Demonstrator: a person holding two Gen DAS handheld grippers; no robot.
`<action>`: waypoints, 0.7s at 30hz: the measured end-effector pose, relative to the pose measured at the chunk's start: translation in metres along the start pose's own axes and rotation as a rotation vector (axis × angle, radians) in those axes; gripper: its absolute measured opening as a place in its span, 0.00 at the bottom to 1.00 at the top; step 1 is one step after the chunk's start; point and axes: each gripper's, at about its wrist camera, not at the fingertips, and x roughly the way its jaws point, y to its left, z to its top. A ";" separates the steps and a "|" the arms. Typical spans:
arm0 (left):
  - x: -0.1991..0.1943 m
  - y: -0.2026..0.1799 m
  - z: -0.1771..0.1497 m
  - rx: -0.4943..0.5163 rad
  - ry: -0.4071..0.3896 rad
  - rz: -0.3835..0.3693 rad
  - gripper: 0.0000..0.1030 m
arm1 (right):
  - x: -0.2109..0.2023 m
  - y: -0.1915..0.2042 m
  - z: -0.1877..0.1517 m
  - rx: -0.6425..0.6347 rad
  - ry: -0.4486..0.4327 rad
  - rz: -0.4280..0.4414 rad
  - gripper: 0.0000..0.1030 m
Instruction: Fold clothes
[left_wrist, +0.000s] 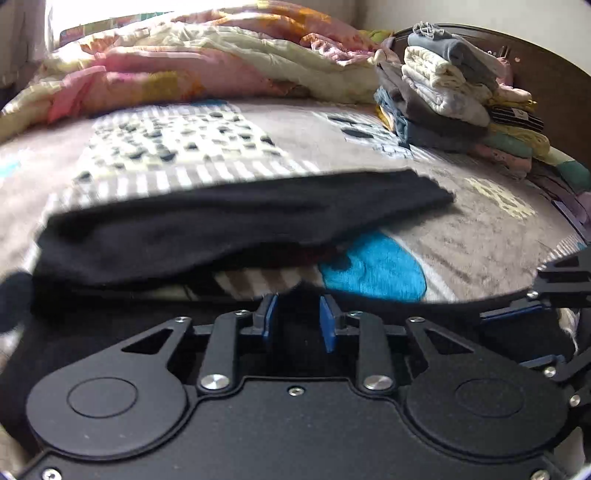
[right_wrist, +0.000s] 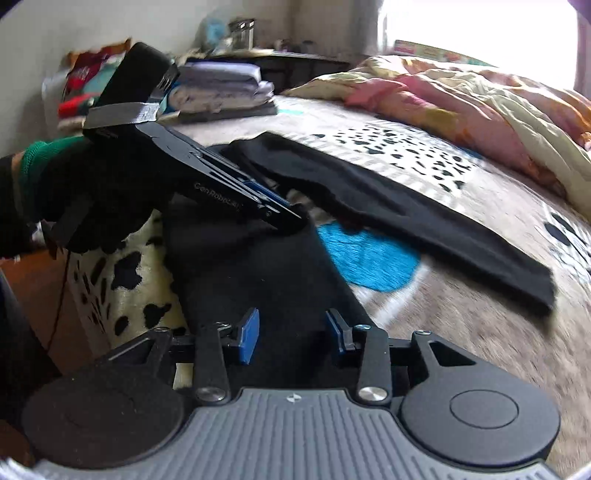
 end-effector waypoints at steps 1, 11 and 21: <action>-0.002 -0.002 0.001 -0.010 -0.017 -0.021 0.25 | -0.004 -0.002 -0.003 0.000 0.004 -0.009 0.39; 0.003 -0.044 0.010 0.001 -0.059 0.051 0.25 | -0.044 -0.040 -0.044 0.126 0.065 -0.126 0.40; -0.003 -0.120 -0.024 0.088 -0.002 0.094 0.32 | -0.075 -0.041 -0.064 0.165 0.036 -0.202 0.40</action>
